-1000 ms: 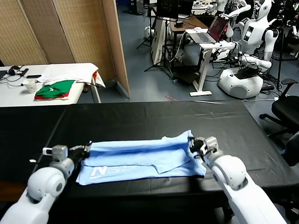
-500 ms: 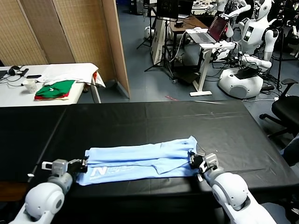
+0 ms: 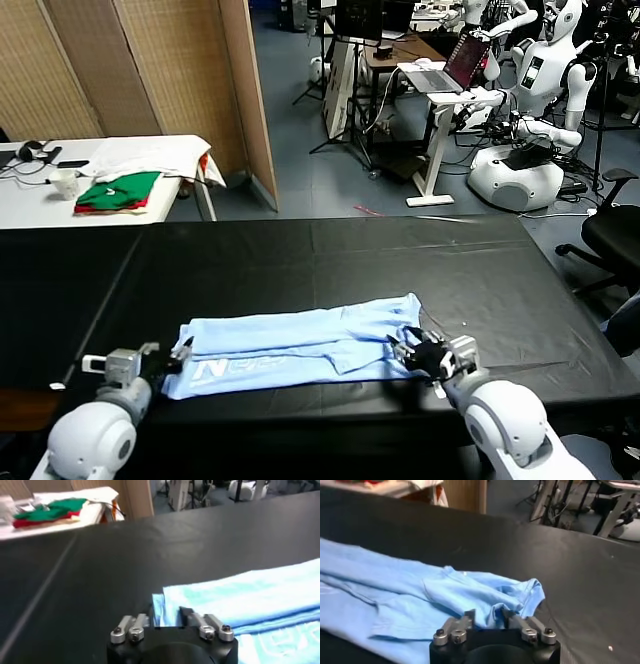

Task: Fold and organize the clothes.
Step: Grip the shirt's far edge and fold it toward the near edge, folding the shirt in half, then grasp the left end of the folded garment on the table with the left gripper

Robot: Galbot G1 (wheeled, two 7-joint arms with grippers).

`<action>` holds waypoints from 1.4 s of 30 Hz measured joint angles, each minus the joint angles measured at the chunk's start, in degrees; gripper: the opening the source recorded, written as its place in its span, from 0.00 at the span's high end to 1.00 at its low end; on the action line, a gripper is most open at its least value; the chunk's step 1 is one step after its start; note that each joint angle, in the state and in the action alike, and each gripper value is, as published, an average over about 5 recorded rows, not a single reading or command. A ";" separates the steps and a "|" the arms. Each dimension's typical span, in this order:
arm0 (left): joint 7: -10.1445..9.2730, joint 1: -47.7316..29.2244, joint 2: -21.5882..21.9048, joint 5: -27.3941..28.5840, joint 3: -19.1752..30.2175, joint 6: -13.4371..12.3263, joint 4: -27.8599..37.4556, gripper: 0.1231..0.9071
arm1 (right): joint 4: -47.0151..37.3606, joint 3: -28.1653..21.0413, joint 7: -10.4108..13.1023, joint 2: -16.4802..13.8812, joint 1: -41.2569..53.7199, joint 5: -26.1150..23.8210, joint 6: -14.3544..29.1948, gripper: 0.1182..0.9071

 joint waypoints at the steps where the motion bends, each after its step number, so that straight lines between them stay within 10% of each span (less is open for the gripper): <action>1: -0.12 -0.58 -0.03 -0.95 0.02 -0.35 0.33 0.06 | -0.62 0.05 0.72 0.51 0.59 -0.01 0.74 0.01; 20: 0.28 -6.12 -1.46 -3.38 2.62 -0.52 10.68 0.02 | -17.58 -3.93 3.22 7.89 11.73 -1.95 3.42 0.05; 32: 1.95 -6.45 -2.12 -2.69 2.90 -1.49 11.53 0.73 | -19.72 -3.84 3.44 9.43 11.56 -4.83 6.09 0.89; 36: 2.58 -7.24 -2.54 -0.87 3.63 -3.17 12.12 0.95 | -19.67 -3.52 4.51 10.25 10.85 -6.08 7.47 0.97; 42: 3.24 -9.85 -3.44 2.12 4.91 -6.22 14.26 0.96 | -19.01 -2.91 3.46 11.30 9.35 -6.00 8.41 0.96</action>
